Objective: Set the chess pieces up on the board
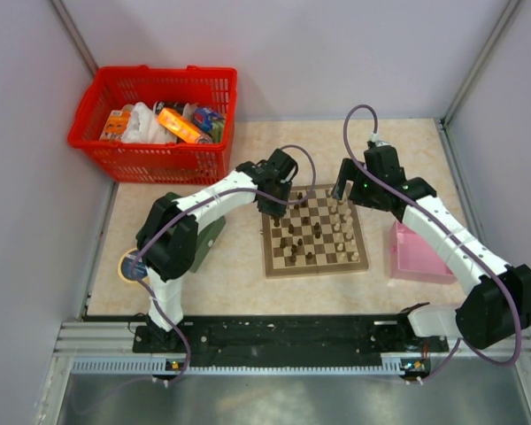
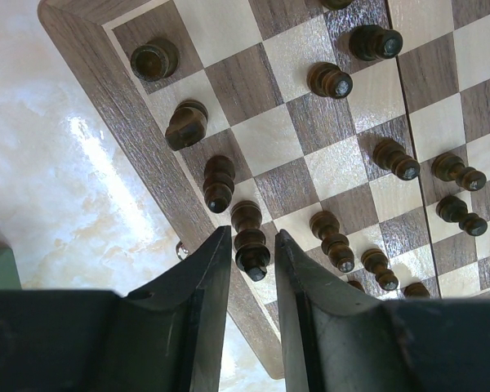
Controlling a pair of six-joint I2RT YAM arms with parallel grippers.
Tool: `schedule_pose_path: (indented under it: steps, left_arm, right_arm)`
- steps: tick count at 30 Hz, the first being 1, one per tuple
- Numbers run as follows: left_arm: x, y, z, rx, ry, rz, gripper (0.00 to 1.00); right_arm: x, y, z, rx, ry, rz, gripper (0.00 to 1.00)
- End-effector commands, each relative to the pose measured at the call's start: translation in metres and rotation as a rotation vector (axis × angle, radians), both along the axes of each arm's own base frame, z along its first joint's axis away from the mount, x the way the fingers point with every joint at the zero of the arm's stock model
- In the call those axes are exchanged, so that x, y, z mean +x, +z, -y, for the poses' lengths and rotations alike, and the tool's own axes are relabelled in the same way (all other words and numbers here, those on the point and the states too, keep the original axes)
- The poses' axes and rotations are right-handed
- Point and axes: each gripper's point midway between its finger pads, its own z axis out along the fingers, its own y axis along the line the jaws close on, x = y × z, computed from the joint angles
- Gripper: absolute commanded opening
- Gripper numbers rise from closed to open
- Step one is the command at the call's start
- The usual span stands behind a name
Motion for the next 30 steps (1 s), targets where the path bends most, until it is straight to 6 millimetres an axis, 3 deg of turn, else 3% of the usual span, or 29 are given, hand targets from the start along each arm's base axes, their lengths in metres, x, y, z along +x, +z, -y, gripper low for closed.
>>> schedule_pose_path:
  steps: [1,9,16,21,30]
  left_arm:
    - [0.002,-0.003,0.003,-0.010,0.011,0.002,0.35]
    - [0.007,0.035,0.001,-0.044,0.024,0.092,0.52]
    - [0.009,0.071,-0.004,-0.082,0.033,0.170,0.56]
    - [-0.003,0.086,-0.007,-0.115,0.023,0.183,0.56]
    - [-0.035,0.065,-0.003,-0.113,-0.021,0.150,0.58]
  right_arm:
    - [0.006,0.003,-0.001,0.012,-0.004,0.024,0.93]
    - [0.006,0.006,-0.001,0.015,-0.004,0.029,0.93]
    - [0.006,0.007,-0.002,0.020,0.002,0.030,0.93]
    - [0.006,0.008,-0.001,0.018,-0.004,0.033,0.93]
    - [0.006,0.006,-0.002,0.017,0.001,0.028,0.93]
